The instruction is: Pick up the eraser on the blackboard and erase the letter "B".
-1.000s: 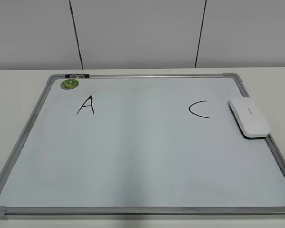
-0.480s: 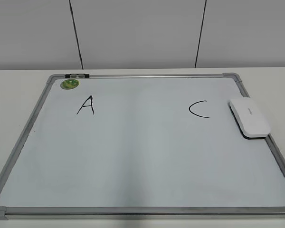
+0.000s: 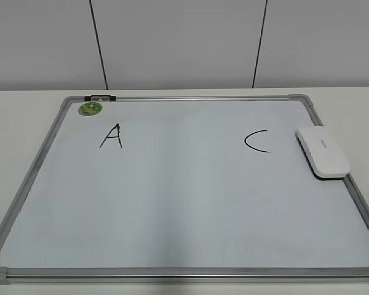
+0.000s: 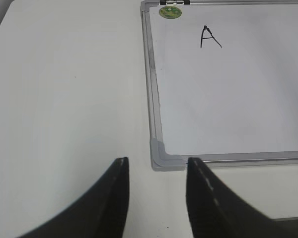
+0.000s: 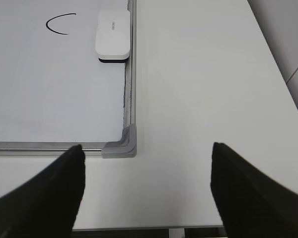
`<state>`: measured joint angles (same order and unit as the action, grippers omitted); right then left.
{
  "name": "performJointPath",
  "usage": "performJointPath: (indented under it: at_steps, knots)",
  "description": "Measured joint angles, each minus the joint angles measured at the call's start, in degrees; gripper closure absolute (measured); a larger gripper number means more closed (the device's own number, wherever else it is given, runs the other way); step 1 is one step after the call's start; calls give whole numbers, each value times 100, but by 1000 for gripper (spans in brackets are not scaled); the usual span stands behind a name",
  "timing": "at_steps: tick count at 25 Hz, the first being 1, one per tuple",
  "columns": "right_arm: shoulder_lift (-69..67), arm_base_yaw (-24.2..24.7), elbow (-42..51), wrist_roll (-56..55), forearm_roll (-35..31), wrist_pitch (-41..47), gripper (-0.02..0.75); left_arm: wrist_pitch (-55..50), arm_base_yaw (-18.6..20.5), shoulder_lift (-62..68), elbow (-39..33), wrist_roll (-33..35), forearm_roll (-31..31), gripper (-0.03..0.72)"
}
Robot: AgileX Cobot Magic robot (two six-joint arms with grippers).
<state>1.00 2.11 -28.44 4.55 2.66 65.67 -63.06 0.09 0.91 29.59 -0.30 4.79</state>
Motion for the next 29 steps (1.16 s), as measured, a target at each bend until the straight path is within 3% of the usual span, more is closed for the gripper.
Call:
performJointPath:
  at_steps: [29]
  knots:
    - [0, 0, 0, 0, 11, 0, 153, 0, 0, 0, 0, 0, -11, 447]
